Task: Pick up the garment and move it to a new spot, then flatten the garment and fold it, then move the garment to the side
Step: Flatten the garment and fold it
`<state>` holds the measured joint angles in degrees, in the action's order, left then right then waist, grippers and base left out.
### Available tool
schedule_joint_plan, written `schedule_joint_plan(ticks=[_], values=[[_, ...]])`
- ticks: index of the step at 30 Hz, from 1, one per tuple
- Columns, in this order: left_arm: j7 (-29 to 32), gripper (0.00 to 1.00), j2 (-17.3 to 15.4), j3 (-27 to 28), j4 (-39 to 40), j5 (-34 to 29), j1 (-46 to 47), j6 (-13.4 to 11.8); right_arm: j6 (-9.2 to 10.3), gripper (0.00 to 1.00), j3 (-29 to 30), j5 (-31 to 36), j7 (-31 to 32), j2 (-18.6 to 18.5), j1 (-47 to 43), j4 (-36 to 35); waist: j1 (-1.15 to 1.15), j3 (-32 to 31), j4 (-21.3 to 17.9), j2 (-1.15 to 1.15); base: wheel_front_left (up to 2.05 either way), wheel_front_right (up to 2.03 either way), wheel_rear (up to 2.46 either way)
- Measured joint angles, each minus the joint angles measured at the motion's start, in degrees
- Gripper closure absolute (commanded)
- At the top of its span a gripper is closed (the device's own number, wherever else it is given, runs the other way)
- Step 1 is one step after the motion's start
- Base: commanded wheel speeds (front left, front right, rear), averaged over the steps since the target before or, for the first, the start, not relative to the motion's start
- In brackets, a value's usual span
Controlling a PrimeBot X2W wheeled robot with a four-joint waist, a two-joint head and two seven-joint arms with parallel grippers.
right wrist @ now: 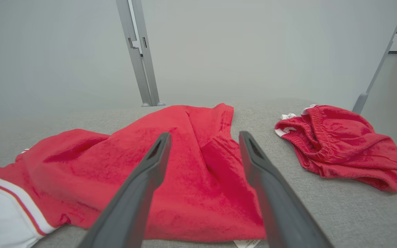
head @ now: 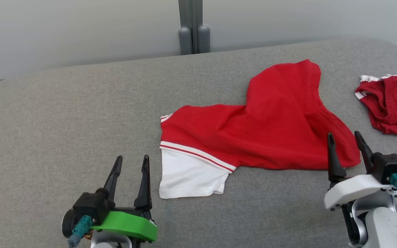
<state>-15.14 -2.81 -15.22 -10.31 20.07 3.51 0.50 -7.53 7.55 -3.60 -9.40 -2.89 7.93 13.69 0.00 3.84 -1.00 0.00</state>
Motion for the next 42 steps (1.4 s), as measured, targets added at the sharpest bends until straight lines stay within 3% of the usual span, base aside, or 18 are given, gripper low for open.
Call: schedule_joint_plan(ticks=[16,29,35,42], values=[[0.0,0.0,0.0,2.2,-0.07,0.89,-3.6,-1.05,0.0,0.0,-6.49,-4.47,-2.4,0.05,-2.94,-1.11,0.0,-4.28,2.27,0.0,0.0,0.0,0.0],[0.0,0.0,0.0,1.88,-1.08,0.42,-3.8,-1.29,0.0,0.0,-7.53,-5.47,-2.75,0.05,-2.98,-0.55,0.0,-3.97,2.28,0.0,0.0,0.0,0.0],[0.58,0.0,0.02,-0.42,-5.57,0.12,-3.63,-1.48,0.0,0.0,-7.49,-5.57,-2.75,0.05,-2.89,-0.55,0.0,-3.05,1.58,0.0,0.0,0.0,0.0],[5.41,0.0,0.01,-2.74,-12.76,0.71,-0.08,-0.55,0.0,0.0,-6.6,-5.98,-2.55,0.04,-2.13,-0.73,0.0,-0.63,-0.47,0.0,0.0,0.0,0.0]])
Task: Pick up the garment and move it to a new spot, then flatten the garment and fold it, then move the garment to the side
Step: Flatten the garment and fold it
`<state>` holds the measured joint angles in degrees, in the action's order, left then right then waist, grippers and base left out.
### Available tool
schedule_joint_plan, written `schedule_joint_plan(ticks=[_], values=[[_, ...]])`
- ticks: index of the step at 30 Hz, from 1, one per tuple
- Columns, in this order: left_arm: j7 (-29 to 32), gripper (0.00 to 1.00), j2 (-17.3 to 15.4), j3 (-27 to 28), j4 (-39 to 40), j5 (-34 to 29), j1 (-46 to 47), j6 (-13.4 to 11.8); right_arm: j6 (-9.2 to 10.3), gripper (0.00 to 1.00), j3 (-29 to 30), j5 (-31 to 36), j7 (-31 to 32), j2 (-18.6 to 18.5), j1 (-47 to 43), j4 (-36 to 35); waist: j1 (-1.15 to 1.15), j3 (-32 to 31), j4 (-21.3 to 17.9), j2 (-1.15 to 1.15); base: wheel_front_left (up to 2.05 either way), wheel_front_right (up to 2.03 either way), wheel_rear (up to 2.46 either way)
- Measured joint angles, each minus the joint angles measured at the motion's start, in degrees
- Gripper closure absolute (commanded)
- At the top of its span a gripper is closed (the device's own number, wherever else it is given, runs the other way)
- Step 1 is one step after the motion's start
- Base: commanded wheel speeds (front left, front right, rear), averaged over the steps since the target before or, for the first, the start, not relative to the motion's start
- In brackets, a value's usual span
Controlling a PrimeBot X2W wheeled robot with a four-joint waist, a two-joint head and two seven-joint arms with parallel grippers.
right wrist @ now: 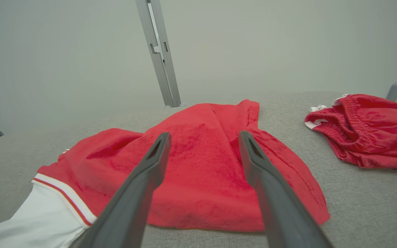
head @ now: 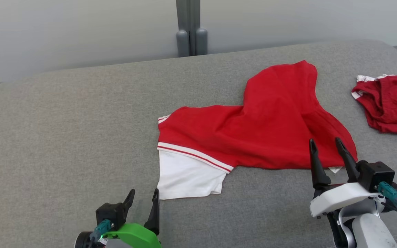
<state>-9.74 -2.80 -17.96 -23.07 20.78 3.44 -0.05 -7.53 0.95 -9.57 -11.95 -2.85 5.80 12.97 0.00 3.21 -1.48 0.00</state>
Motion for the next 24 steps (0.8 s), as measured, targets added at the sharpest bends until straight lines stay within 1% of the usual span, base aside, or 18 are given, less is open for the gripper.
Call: schedule_joint_plan(ticks=[4,10,11,12,13,14,16,19,24], values=[[1.94,0.0,0.0,-0.87,-3.93,0.67,2.29,0.58,0.0,0.0,0.45,-0.1,-0.26,0.01,0.65,0.33,0.0,1.52,-1.79,0.0,0.0,0.0,0.0],[2.12,0.0,0.0,-1.77,-7.88,2.49,4.82,1.23,0.0,0.0,1.34,-0.18,-0.78,-0.01,1.43,0.86,0.0,3.56,-4.46,0.0,0.0,0.0,0.0],[2.18,0.01,0.0,-1.93,-8.62,2.78,5.15,1.29,0.0,0.0,1.52,-0.18,-0.82,0.0,1.47,0.99,0.0,3.87,-4.86,0.0,0.0,0.0,0.0],[2.3,0.34,0.0,-2.1,-9.18,3.03,5.5,1.52,0.0,0.0,1.89,-0.16,-0.85,0.0,1.48,1.21,0.0,4.18,-5.23,0.0,0.0,0.0,0.0],[2.35,0.53,0.0,-2.23,-9.46,3.57,5.77,1.74,0.0,0.0,2.32,-0.15,-0.86,0.01,1.49,1.41,0.0,4.41,-5.48,0.0,0.0,0.0,0.0],[2.3,0.6,0.0,-2.36,-9.73,4.15,6.1,1.99,0.0,0.0,3.01,-0.14,-0.94,0.01,1.51,1.67,0.0,4.68,-5.73,0.0,0.0,0.0,0.0],[2.0,0.8,0.0,-2.61,-10.13,4.46,6.59,2.05,0.0,0.0,5.01,0.31,-0.89,0.01,1.53,2.46,0.0,5.12,-6.02,0.0,0.0,0.0,0.0],[1.31,0.99,0.0,-2.78,-10.18,5.59,6.84,2.33,0.0,0.0,9.78,1.56,0.03,0.01,1.59,4.94,0.0,5.43,-5.73,0.0,0.0,0.0,0.0],[0.49,1.0,-0.18,-2.66,-8.58,6.04,6.87,2.36,0.0,0.0,17.15,5.03,1.38,-0.02,3.9,10.79,0.0,5.53,-4.17,0.0,0.0,0.0,0.0]])
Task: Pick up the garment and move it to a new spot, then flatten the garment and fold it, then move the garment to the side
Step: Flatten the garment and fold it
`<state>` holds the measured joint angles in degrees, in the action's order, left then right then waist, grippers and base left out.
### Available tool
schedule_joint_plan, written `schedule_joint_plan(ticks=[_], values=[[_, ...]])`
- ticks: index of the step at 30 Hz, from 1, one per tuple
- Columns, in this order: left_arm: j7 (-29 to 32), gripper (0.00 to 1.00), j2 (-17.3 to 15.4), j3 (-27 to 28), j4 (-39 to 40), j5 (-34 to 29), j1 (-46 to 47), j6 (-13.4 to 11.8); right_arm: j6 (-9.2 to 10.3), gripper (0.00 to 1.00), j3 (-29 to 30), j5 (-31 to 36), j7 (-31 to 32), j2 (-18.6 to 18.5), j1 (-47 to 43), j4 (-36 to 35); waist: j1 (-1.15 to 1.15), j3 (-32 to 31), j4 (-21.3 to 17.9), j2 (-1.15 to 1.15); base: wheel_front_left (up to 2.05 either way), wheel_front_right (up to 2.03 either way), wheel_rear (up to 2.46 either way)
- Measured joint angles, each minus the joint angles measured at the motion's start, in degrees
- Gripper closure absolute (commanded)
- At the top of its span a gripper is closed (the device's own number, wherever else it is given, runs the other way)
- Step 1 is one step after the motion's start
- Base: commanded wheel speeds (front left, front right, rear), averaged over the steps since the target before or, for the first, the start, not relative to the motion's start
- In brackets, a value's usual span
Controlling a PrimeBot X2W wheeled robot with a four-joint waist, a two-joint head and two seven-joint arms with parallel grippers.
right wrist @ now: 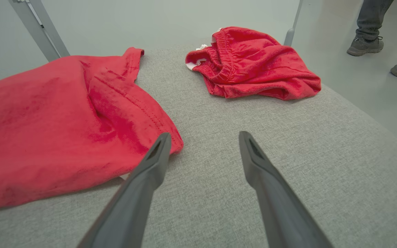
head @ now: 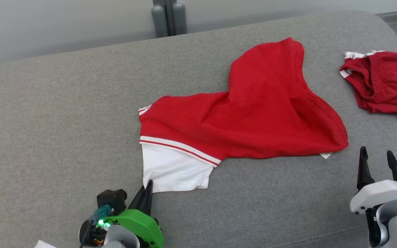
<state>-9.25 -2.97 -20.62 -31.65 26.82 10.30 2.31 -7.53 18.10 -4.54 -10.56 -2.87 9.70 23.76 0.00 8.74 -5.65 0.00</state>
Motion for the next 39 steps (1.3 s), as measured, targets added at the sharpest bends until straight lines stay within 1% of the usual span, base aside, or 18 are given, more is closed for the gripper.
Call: schedule_joint_plan(ticks=[2,7,11,19,20,21,22,23,24,25,30,33,37,39], values=[[-0.25,1.0,-0.49,0.31,1.36,0.33,-0.02,-0.36,0.0,0.0,2.07,1.71,0.48,-0.01,1.53,2.55,0.0,0.08,0.82,0.0,0.0,0.0,0.0],[0.08,1.0,-1.42,0.6,5.09,0.36,-0.79,-1.32,0.0,0.0,3.94,4.38,1.58,0.02,5.33,8.37,0.0,0.38,2.67,0.0,0.0,0.0,0.0],[0.87,1.0,-1.64,0.15,7.25,0.37,-1.6,-1.81,0.0,0.0,3.58,6.66,3.68,0.08,8.0,13.85,0.0,0.72,3.9,0.0,0.0,0.0,0.0],[1.43,1.0,-1.9,-0.11,9.96,0.38,-2.62,-2.78,0.0,0.0,3.32,9.33,5.97,-0.03,12.24,21.61,0.0,0.89,4.98,0.0,0.0,0.0,0.0],[1.44,1.0,-1.94,-0.13,10.16,0.4,-2.68,-2.82,0.01,0.06,3.19,9.33,5.99,-0.08,12.64,22.24,0.0,0.82,5.0,0.0,0.0,0.0,0.0],[1.43,1.0,-1.98,-0.15,10.45,0.42,-2.73,-2.85,0.05,0.53,2.83,9.32,6.23,-0.15,13.17,23.05,0.0,0.71,5.01,0.0,0.0,0.0,0.0],[1.43,1.0,-1.99,-0.21,10.7,0.43,-2.79,-2.87,0.05,0.58,2.5,9.22,6.47,-0.2,13.66,23.75,0.0,0.6,5.01,0.0,0.0,0.0,0.0],[1.43,1.0,-1.99,-0.26,10.91,0.43,-2.85,-2.89,0.05,0.71,2.23,8.98,6.48,-0.23,14.06,24.25,0.0,0.49,5.0,0.0,0.0,0.0,0.0],[1.42,1.0,-2.0,-0.34,11.12,0.44,-2.93,-2.9,0.05,0.79,1.81,8.66,6.57,-0.3,14.48,24.84,0.0,0.33,4.98,0.0,0.0,0.0,0.0],[1.35,1.0,-2.0,-0.38,11.28,0.46,-3.0,-2.91,0.05,1.0,1.44,8.46,6.7,-0.38,14.72,25.37,0.0,0.15,4.94,0.0,0.0,0.0,0.0],[0.55,1.0,-2.0,-0.34,12.67,1.25,-3.59,-2.98,0.03,1.0,-0.51,5.82,5.35,-0.7,15.23,26.33,0.0,-1.24,4.64,0.0,0.0,0.0,0.0],[-0.14,1.0,-1.8,0.1,14.3,2.66,-3.6,-2.29,0.03,1.0,-2.59,2.98,3.97,-0.78,15.25,25.29,0.0,-2.43,4.39,0.0,0.0,0.0,0.0],[-0.78,1.0,-1.71,0.65,17.92,3.83,-3.25,-1.78,0.03,1.0,-6.15,-1.58,2.54,-0.85,15.14,20.37,0.0,-4.37,4.0,0.0,0.0,0.0,0.0],[-0.84,1.0,-2.07,0.93,20.91,3.93,-2.46,-1.7,0.03,1.0,-8.5,-3.71,2.46,-1.26,14.48,15.82,0.0,-5.6,3.75,0.0,0.0,0.0,0.0]])
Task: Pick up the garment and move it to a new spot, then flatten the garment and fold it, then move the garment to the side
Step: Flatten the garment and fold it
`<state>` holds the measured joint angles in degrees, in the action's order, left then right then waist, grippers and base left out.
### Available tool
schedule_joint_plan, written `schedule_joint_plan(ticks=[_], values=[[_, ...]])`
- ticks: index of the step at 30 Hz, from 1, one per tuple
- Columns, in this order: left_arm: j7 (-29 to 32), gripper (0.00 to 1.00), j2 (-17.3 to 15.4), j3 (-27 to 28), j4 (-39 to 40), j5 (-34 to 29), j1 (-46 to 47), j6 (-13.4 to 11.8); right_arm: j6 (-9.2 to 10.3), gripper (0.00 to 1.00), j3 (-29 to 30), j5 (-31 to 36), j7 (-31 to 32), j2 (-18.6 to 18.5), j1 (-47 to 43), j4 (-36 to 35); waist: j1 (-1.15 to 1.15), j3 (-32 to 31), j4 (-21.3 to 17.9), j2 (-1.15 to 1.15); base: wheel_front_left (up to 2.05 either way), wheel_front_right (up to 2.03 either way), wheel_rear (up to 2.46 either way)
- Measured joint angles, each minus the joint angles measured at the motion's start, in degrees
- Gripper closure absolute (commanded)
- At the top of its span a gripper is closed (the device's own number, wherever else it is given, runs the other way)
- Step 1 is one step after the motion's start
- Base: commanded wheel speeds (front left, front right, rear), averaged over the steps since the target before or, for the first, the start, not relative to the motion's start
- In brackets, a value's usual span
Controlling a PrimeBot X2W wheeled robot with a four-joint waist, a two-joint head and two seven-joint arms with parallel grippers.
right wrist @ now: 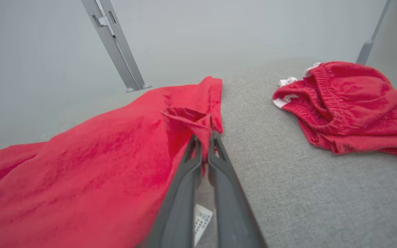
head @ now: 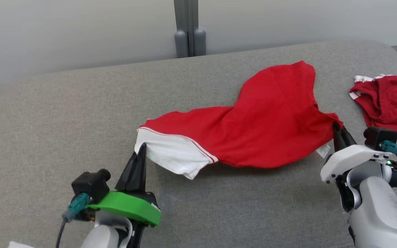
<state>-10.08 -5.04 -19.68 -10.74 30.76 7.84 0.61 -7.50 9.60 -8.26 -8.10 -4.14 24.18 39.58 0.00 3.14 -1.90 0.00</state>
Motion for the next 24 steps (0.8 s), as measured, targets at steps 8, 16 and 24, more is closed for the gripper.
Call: schedule_joint_plan(ticks=[8,16,24], values=[[2.24,1.0,-3.58,2.79,17.09,-0.16,3.95,-0.76,0.0,1.0,-4.0,-6.82,4.82,-2.1,-6.19,-27.81,0.0,-4.28,-1.14,0.0,0.0,0.0,0.0],[8.36,1.0,-8.56,6.2,36.99,-1.76,10.87,-1.91,0.0,1.0,-1.18,-8.17,13.55,-1.88,-11.96,-59.45,0.0,-6.09,-2.68,0.0,0.0,0.0,0.0],[18.16,1.0,-13.27,7.05,48.43,-3.32,20.8,-2.05,0.0,1.0,1.29,-6.16,18.84,-1.62,-12.35,-78.92,0.0,-5.04,-3.83,0.0,0.0,0.0,0.0]])
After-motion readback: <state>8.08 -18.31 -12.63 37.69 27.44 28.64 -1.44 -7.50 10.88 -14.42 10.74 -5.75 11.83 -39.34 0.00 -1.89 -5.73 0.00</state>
